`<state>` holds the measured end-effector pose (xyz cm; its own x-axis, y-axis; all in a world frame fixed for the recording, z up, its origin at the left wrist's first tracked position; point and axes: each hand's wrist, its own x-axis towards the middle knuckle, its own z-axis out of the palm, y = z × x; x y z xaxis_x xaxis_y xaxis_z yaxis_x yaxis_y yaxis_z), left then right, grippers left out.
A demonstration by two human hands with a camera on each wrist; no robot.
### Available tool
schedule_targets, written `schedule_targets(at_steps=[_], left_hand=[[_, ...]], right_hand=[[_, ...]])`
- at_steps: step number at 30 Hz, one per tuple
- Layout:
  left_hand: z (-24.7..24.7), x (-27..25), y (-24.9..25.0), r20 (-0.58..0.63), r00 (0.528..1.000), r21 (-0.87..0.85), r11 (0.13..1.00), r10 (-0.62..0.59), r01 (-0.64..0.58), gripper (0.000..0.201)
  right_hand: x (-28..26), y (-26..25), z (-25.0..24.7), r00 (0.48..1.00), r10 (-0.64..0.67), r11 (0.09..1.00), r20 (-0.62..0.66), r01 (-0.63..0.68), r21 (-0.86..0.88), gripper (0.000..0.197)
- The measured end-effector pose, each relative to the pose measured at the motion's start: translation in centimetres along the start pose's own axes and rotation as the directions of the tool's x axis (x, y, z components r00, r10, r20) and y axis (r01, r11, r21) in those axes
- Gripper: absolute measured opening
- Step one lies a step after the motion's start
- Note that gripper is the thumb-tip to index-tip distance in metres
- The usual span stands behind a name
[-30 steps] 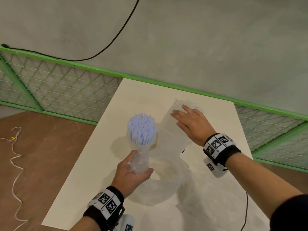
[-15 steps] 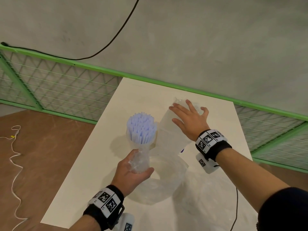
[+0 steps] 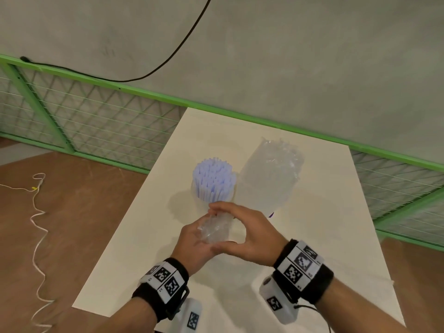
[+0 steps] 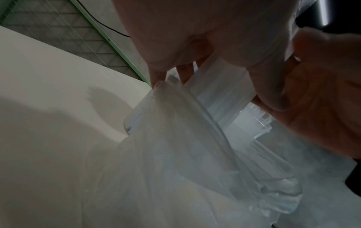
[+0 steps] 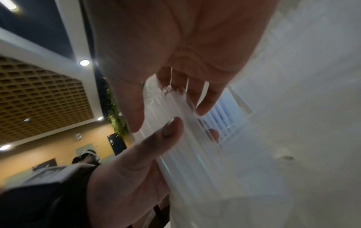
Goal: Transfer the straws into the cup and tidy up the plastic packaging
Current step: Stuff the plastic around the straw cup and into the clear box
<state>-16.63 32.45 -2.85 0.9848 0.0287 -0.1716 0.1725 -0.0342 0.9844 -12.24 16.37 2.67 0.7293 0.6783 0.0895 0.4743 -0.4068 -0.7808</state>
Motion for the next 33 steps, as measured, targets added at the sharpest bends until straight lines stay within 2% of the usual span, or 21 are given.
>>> schedule_targets(at_steps=[4, 9, 12, 16, 21, 25, 28, 31, 33], left_hand=[[-0.1, 0.0, 0.1, 0.014, 1.000, 0.100, 0.995, 0.014, -0.015, 0.039], [-0.8, -0.5, 0.5, -0.019, 1.000, -0.010, 1.000, -0.018, 0.018, 0.040], [-0.9, -0.7, 0.7, -0.031, 0.999, -0.005, 1.000, -0.009, 0.008, 0.034], [-0.7, -0.8, 1.0, 0.015, 0.999, 0.043, 0.998, 0.042, -0.043, 0.026], [-0.6, -0.9, 0.6, -0.045, 0.998, 0.049, 0.998, 0.037, -0.034, 0.024], [-0.6, -0.7, 0.2, -0.057, 0.998, 0.121, 0.992, 0.037, -0.030, 0.025], [-0.5, -0.5, 0.2, -0.090, 0.995, 0.095, 0.995, 0.050, -0.041, 0.010], [-0.5, -0.3, 0.4, -0.118, 0.987, 0.041, 0.993, 0.112, -0.108, 0.015], [-0.4, -0.2, 0.7, -0.111, 0.985, 0.036, 0.991, 0.130, -0.127, 0.016]], right_hand=[[-0.2, 0.6, 0.6, 0.988, -0.027, 0.998, -0.153, 0.035, 0.050, 0.048], [-0.5, 1.3, 1.4, 0.956, -0.011, 0.995, -0.293, 0.041, 0.096, 0.031], [-0.6, 1.5, 2.0, 0.948, -0.023, 0.992, -0.318, 0.061, 0.110, 0.021], [-0.5, 1.4, 2.6, 0.944, 0.035, 0.990, -0.329, 0.012, 0.142, 0.023], [-0.3, 2.3, 3.5, 0.904, -0.034, 0.999, -0.427, 0.035, -0.006, 0.016], [-0.2, 2.3, 3.6, 0.901, -0.053, 0.997, -0.430, 0.020, -0.081, 0.006], [-0.3, 2.3, 2.7, 0.875, -0.137, 0.977, -0.464, 0.042, -0.209, 0.010], [-0.7, 2.4, 1.6, 0.824, -0.170, 0.968, -0.541, 0.035, -0.250, 0.013], [-1.2, 2.8, 1.8, 0.826, -0.150, 0.973, -0.543, 0.027, -0.228, 0.014]])
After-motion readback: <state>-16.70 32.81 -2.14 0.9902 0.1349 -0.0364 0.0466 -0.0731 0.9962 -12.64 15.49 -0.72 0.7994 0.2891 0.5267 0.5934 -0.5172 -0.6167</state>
